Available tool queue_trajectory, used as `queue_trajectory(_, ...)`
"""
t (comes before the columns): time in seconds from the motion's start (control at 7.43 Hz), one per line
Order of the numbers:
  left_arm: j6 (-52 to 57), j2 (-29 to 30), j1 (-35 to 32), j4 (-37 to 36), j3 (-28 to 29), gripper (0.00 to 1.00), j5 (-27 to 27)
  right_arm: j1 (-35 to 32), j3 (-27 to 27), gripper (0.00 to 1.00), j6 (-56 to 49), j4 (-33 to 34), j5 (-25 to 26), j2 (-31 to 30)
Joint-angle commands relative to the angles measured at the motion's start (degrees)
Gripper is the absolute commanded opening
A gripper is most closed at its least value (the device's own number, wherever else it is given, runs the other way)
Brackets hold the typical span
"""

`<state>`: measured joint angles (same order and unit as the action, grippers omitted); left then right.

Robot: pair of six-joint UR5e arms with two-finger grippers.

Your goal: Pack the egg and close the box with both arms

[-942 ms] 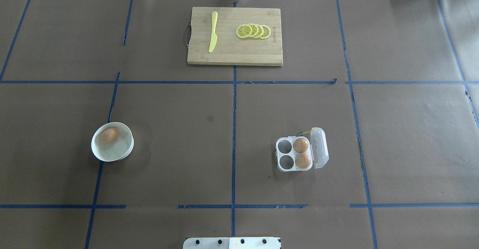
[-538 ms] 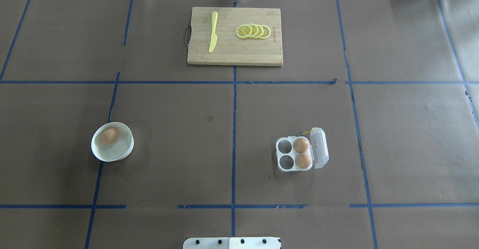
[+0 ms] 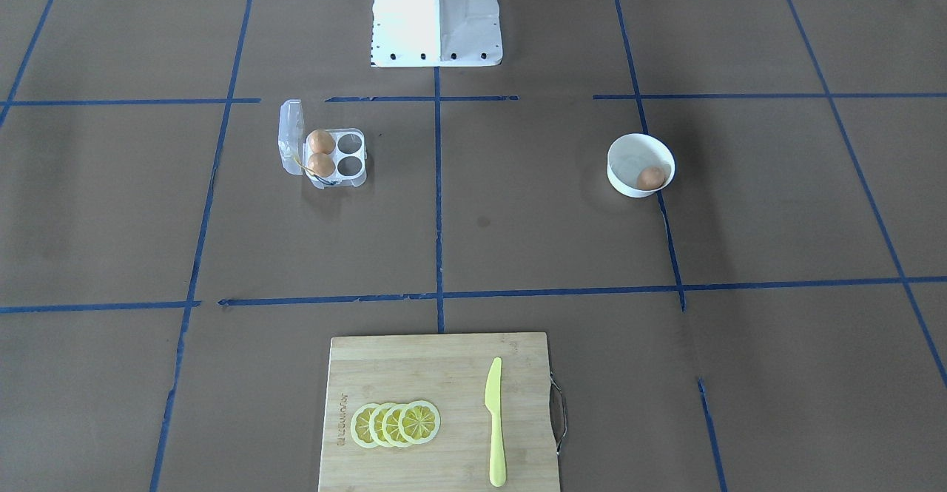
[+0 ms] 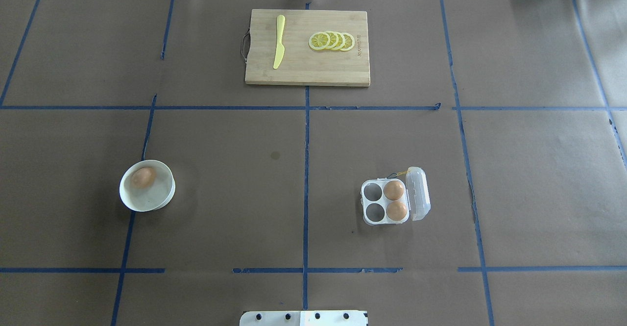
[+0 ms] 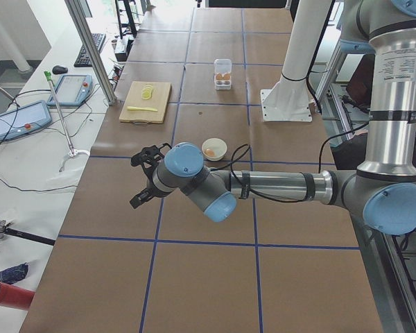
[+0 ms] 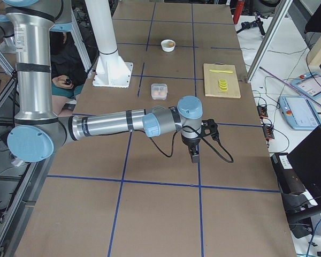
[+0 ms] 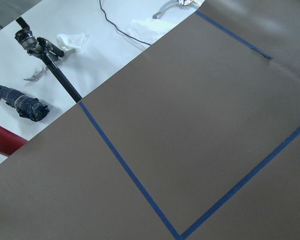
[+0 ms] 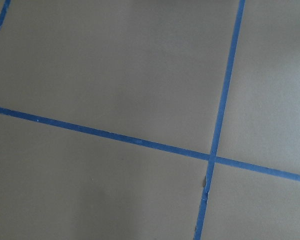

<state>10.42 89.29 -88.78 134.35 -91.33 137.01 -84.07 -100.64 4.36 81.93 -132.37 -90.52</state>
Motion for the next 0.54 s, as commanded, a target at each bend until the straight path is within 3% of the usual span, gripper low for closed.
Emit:
queue_trajectory(0.0, -13.41, -0.16, 7.01, 0.82, -3.04, 1.00, -0.34, 0.14, -0.08, 1.00, 0.03, -0.19, 0.00, 0.17)
queue_trajectory(0.27, -24.76, -0.52, 15.08, 0.74, -8.05, 1.00, -0.86, 0.14, -0.08, 1.00, 0.03, -0.19, -0.08, 0.17)
queue_trajectory(0.4, -33.28, -0.69, 21.48, 0.74, -12.43, 1.00, -7.48, 0.14, -0.17, 1.00, 0.12, -0.19, -0.08, 0.17)
